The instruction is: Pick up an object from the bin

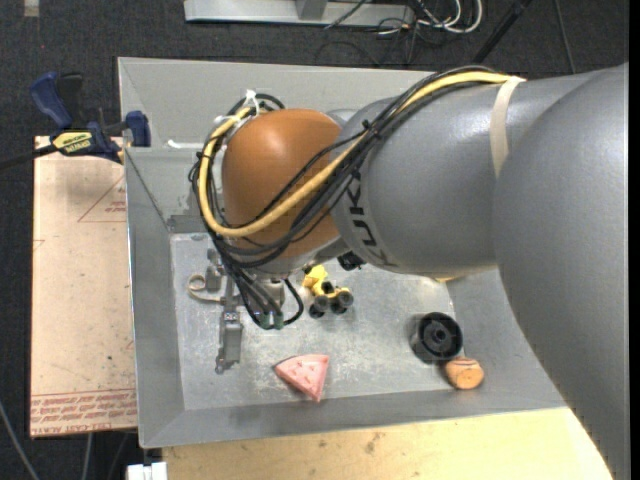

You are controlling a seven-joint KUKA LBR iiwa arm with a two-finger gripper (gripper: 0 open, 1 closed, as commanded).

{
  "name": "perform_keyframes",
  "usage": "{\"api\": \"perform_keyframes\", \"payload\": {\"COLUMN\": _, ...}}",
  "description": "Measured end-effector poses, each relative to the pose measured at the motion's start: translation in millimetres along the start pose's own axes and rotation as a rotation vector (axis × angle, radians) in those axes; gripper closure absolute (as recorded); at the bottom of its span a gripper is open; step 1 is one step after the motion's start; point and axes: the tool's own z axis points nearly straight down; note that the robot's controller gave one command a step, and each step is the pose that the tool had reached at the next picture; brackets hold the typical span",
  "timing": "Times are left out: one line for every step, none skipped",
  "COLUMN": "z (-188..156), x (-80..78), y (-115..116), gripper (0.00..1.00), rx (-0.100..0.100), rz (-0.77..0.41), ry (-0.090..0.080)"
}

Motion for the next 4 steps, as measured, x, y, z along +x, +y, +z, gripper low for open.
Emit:
{"api": "perform_keyframes", "payload": {"z": -4.7, "x": -2.1, "y": -1.3, "gripper": 0.0, "rx": -0.002, "rz": 0.004, "ry": -0.008}}
{"api": "perform_keyframes", "payload": {"z": 24.0, "x": 2.3, "y": -15.7, "gripper": 0.0, "rx": -0.005, "rz": -0.157, "ry": -0.016}}
{"api": "perform_keyframes", "payload": {"z": 85.8, "x": 6.1, "y": -46.8, "gripper": 0.0, "rx": 0.002, "rz": -0.436, "ry": -0.002}}
{"api": "perform_keyframes", "payload": {"z": 83.3, "x": -3.7, "y": -79.9, "gripper": 0.0, "rx": -0.001, "rz": -0.286, "ry": -0.007}}
